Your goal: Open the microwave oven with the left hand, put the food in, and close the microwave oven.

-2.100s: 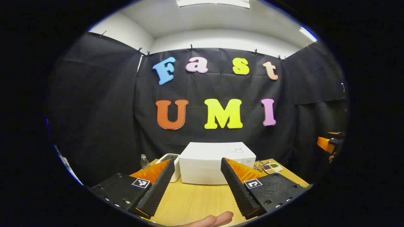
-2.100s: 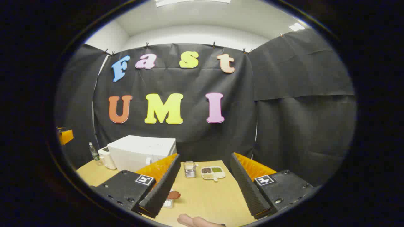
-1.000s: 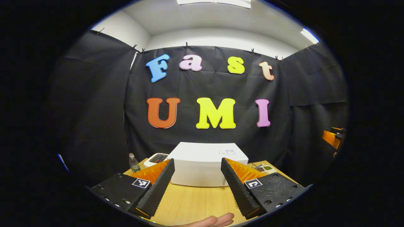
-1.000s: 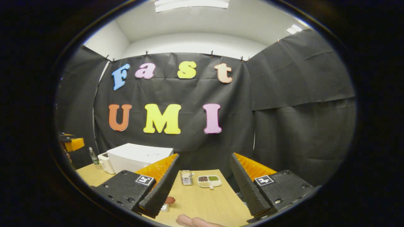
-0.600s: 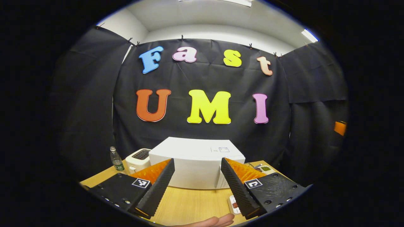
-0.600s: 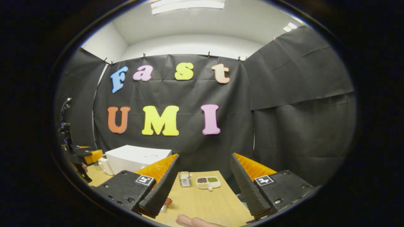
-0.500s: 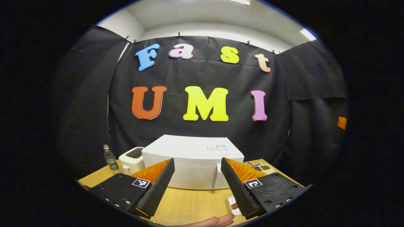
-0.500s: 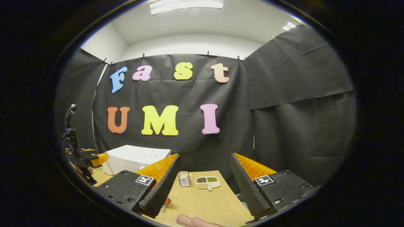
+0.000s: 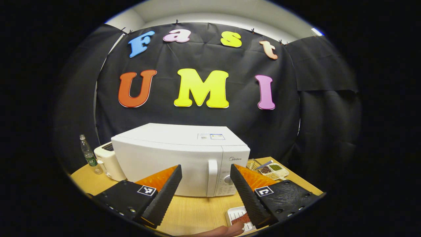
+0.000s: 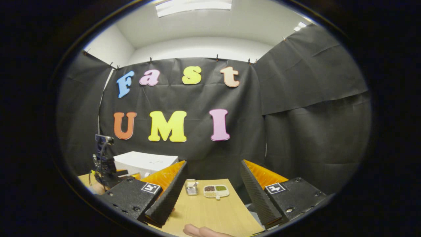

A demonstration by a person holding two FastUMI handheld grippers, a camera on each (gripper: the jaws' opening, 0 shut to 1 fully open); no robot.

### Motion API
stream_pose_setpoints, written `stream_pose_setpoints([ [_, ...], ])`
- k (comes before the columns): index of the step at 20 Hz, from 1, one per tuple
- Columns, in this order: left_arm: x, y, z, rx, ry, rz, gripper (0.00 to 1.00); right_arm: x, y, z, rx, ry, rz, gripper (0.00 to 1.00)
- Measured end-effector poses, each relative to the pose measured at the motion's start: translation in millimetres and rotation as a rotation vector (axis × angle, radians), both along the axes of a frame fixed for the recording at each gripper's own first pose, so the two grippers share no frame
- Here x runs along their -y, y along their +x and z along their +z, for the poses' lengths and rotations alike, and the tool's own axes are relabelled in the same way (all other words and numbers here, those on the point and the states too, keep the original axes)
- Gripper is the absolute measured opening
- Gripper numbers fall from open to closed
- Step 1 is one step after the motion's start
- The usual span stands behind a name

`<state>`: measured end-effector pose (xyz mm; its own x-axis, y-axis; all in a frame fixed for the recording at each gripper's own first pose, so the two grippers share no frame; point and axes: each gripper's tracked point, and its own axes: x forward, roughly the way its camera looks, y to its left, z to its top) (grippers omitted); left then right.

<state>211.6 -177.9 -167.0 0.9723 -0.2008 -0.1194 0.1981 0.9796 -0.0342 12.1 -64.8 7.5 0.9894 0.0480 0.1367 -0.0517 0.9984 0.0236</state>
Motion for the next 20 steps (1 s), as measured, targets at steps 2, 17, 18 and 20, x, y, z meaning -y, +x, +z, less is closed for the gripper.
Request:
stream_pose_setpoints([
  [2, 5.1, 14.0, -23.0, -0.014, 0.043, 0.013, 0.93, -2.0, 3.2, -8.8, -0.022, -0.007, 0.015, 0.96],
  [17, 7.9, 83.6, -97.7, 0.01, 0.05, 0.066, 0.47, -5.1, 35.5, -41.3, -0.036, -0.044, 0.055, 1.0],
  [18, 12.4, 81.4, -94.0, 0.006, -0.001, 0.054, 0.53, -7.7, 36.7, -44.2, -0.041, -0.047, 0.059, 1.0],
  [20, 15.9, 80.0, -97.8, -0.034, -0.068, 0.065, 0.22, -9.5, 39.3, -52.3, -0.061, -0.048, 0.065, 1.0],
])
